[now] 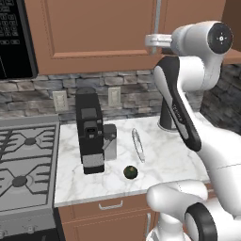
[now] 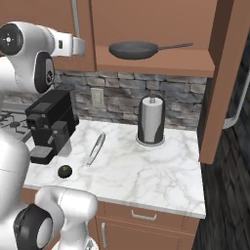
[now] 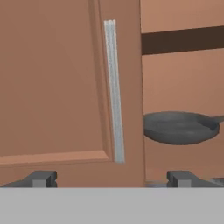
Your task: Pick the pan from the cabinet and place it on the stove. Then turn on the stove burner for the pan.
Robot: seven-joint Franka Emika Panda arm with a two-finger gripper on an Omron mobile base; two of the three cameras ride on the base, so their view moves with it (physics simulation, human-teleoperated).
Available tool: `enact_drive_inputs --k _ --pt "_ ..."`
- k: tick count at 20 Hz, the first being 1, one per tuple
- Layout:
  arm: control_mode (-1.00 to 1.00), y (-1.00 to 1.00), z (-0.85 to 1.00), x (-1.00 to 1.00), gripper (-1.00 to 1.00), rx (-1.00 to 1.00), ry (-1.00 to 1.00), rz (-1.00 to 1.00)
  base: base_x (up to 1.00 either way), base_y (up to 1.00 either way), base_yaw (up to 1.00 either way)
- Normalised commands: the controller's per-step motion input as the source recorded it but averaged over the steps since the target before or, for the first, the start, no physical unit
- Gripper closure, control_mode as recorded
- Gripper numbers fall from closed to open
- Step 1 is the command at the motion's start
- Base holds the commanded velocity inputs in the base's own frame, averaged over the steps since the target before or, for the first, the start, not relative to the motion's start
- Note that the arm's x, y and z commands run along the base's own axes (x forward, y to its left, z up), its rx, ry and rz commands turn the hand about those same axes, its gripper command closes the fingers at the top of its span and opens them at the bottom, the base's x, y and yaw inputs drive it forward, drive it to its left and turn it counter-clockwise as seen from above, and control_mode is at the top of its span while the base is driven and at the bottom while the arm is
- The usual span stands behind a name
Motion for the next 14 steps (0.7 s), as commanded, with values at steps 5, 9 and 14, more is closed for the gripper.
enact_drive_inputs --k 5,9,14 --pt "-1.0 0.0 0.07 0.4 -1.0 0.0 0.0 0.05 0.0 0.0 0.0" --pt "-1.0 0.0 0.02 0.36 -1.0 0.0 0.0 0.03 0.0 0.0 0.0" --pt "-1.0 0.0 0.02 0.31 -1.0 0.0 0.0 0.0 0.0 0.0 0.0"
